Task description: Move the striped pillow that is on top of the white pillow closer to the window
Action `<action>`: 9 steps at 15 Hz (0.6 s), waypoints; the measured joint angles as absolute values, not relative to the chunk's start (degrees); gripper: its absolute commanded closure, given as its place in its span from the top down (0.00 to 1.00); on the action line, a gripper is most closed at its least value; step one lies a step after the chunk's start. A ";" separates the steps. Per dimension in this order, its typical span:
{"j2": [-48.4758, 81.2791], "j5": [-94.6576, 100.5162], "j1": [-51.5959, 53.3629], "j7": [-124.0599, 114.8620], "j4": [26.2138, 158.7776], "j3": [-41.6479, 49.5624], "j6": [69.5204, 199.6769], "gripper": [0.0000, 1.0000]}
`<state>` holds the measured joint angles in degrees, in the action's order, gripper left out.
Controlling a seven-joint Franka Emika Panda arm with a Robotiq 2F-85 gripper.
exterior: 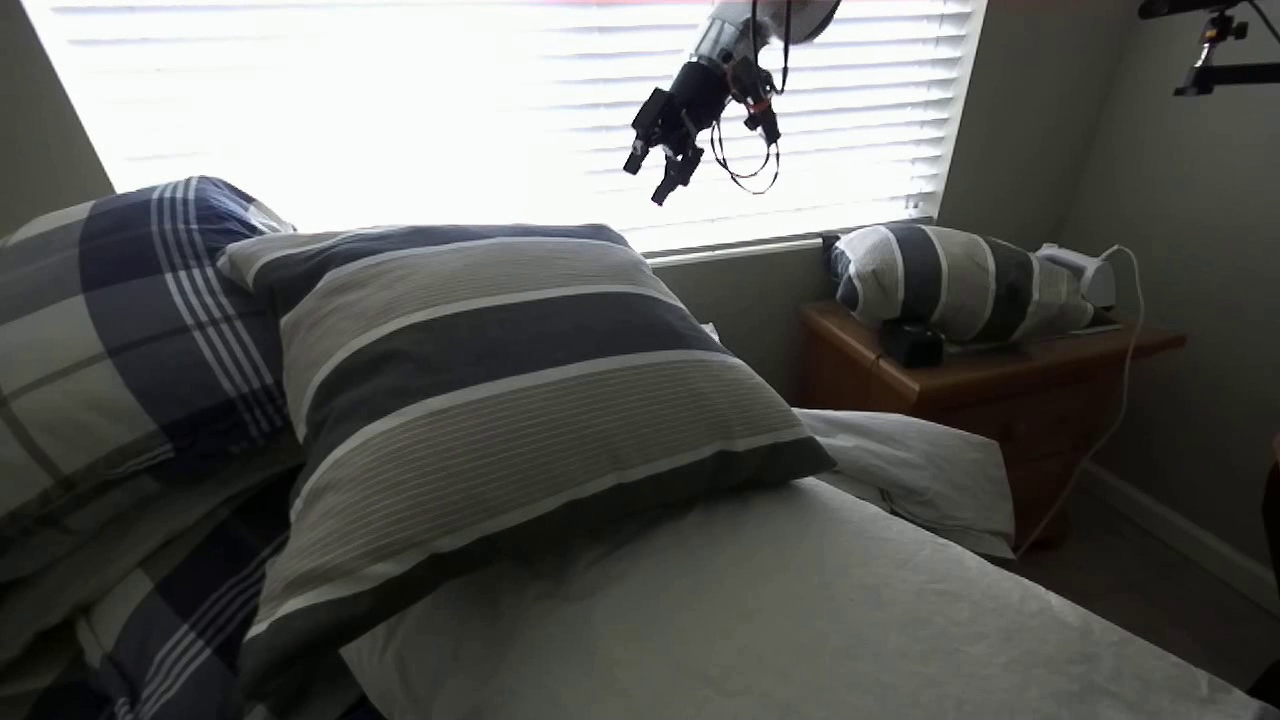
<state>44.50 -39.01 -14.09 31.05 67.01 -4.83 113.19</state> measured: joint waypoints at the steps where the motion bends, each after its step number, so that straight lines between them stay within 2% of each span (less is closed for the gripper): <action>1: 45.88 -39.01 -13.66 28.41 66.42 -4.84 115.41 1.00; 4: 50.76 -38.92 -12.15 19.38 64.05 -4.84 119.70 1.00; 8: 56.16 -39.01 -11.43 7.84 59.28 -6.43 118.68 1.00; 9: 57.21 -39.23 -11.62 5.59 57.82 -7.20 117.29 0.75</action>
